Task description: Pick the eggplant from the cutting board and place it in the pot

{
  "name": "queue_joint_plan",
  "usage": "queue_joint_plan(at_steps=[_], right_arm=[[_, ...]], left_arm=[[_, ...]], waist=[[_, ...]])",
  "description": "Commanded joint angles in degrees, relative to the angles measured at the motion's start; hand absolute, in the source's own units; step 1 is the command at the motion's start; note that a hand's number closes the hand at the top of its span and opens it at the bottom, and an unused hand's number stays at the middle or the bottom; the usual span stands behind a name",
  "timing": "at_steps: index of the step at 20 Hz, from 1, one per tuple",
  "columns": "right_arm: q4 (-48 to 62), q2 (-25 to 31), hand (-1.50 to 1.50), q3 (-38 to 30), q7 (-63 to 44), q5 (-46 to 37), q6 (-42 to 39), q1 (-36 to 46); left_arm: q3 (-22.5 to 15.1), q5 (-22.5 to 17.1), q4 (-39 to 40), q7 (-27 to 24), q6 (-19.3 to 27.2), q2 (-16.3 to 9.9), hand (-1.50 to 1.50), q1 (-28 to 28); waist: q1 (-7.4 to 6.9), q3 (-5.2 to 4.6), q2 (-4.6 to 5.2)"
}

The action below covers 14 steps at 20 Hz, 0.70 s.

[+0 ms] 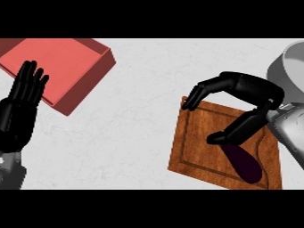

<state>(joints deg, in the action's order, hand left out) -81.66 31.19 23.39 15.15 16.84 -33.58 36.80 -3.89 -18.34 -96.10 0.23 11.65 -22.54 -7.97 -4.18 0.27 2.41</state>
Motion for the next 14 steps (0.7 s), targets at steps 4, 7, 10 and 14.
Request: queue_joint_plan(at_steps=[4,7,10,14], right_arm=[[6.1,7.9,-1.50,-0.9,21.8,-4.4,-18.9,4.8],[5.4,10.2,-1.50,1.2,25.1,-9.2,-19.1,7.7],[3.3,13.2,-1.50,4.8,26.9,-14.7,-17.8,10.4],[0.0,17.6,-1.50,10.6,31.0,-22.5,-14.3,12.3]], left_arm=[[-0.9,0.2,1.9,-0.2,0.5,2.1,0.00,-4.0],[-1.0,0.7,4.2,0.2,1.3,2.8,0.00,-6.5],[-0.6,0.3,5.0,0.1,0.1,2.1,0.00,-6.3],[-0.8,1.3,4.9,1.7,1.7,2.5,0.00,-8.4]], waist=[[0.14,0.24,0.25],[0.42,0.15,0.19],[-0.17,-0.01,-0.30],[0.18,0.02,-0.77]])
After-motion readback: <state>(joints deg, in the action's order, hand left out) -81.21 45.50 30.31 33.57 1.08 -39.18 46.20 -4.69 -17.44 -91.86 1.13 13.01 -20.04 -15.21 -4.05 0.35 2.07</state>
